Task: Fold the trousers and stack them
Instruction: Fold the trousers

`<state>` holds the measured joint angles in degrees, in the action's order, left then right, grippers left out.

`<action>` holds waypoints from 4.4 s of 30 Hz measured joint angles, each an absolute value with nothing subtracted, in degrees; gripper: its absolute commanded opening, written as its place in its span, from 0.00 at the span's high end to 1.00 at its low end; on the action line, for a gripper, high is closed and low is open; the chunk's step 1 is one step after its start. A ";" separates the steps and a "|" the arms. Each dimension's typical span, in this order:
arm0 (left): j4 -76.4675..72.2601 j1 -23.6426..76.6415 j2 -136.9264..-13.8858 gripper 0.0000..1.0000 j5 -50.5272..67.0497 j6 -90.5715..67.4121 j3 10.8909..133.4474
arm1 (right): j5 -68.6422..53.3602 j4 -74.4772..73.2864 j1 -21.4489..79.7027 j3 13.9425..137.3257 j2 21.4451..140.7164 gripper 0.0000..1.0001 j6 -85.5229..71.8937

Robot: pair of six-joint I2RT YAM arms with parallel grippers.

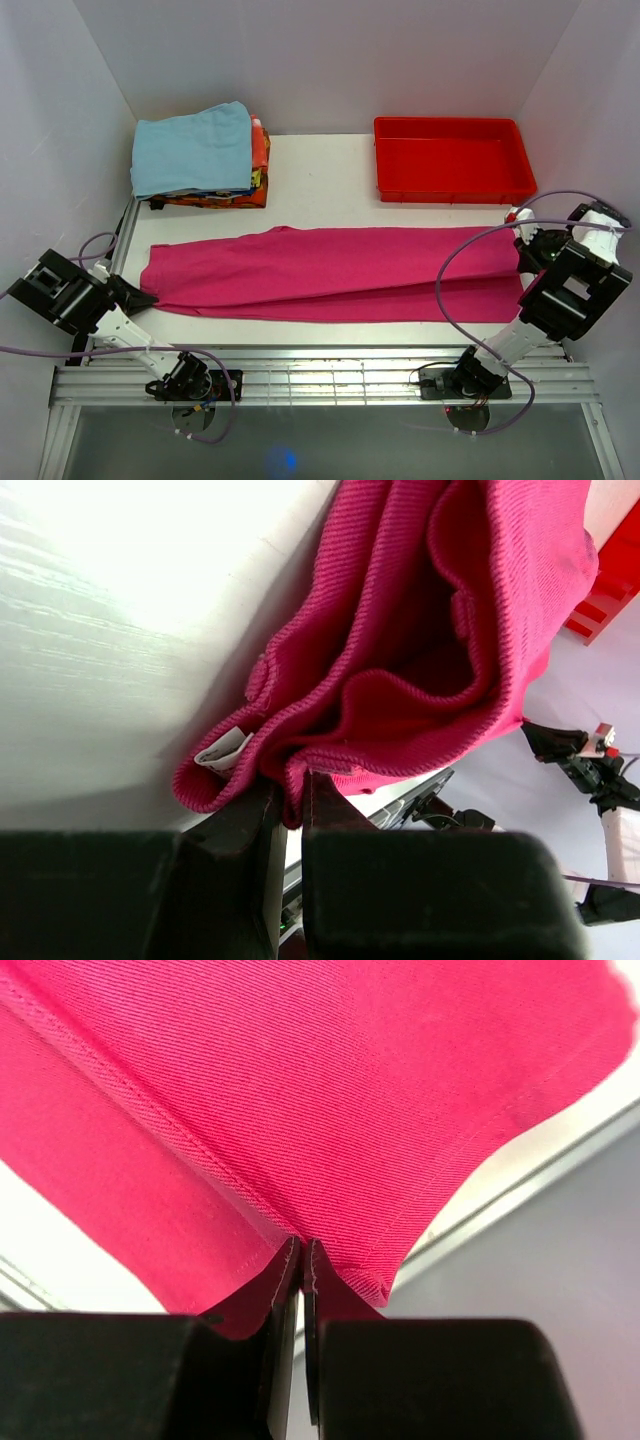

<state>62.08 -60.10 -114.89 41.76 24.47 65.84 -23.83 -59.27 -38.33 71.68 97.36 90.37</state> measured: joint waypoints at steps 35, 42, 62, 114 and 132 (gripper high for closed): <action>63.55 -59.57 -102.85 0.02 47.79 35.03 65.65 | -12.93 -54.61 -42.15 54.83 94.13 0.92 93.65; 62.65 -55.42 -85.23 0.02 48.84 48.14 72.38 | -15.00 -53.08 -40.12 57.19 94.17 0.49 93.67; 42.78 35.99 -79.96 0.55 27.24 41.50 48.80 | -18.72 -57.34 -41.67 52.23 82.89 0.48 105.27; 32.34 34.92 -73.30 1.00 20.62 32.97 43.29 | -19.81 -53.15 -43.46 63.46 85.86 0.92 112.12; 40.60 24.86 -67.75 1.00 28.36 41.08 37.95 | -13.78 -59.13 -48.36 49.21 78.81 0.92 112.95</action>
<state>40.60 24.86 -67.75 28.36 41.08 37.95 -13.78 -59.13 -48.36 49.21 78.81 112.95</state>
